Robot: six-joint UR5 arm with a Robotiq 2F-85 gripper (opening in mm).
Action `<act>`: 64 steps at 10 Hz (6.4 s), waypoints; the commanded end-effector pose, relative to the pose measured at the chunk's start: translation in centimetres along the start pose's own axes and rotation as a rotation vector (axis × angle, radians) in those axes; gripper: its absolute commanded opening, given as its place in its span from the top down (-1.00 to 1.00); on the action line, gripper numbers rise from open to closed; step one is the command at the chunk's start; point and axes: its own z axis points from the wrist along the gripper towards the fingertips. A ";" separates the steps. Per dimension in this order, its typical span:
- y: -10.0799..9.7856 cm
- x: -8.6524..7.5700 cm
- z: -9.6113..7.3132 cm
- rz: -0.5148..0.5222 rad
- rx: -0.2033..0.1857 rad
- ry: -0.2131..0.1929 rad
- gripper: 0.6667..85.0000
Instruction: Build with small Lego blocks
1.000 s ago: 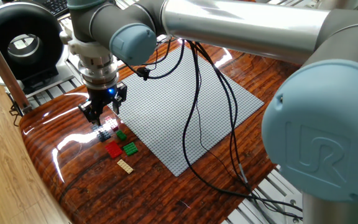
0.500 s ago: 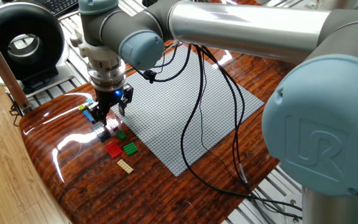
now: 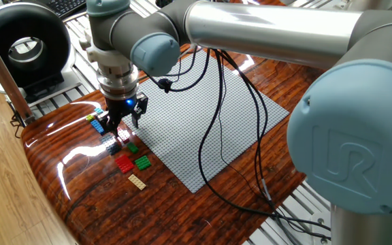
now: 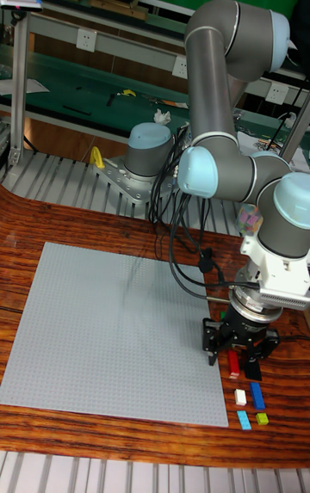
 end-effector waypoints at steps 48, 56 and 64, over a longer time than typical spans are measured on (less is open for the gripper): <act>-6.6 0.9 -4.1 -0.158 0.026 -0.037 0.98; -9.3 1.8 -4.0 -0.161 0.064 -0.019 0.98; -15.4 1.0 -6.2 -0.151 0.050 -0.053 0.98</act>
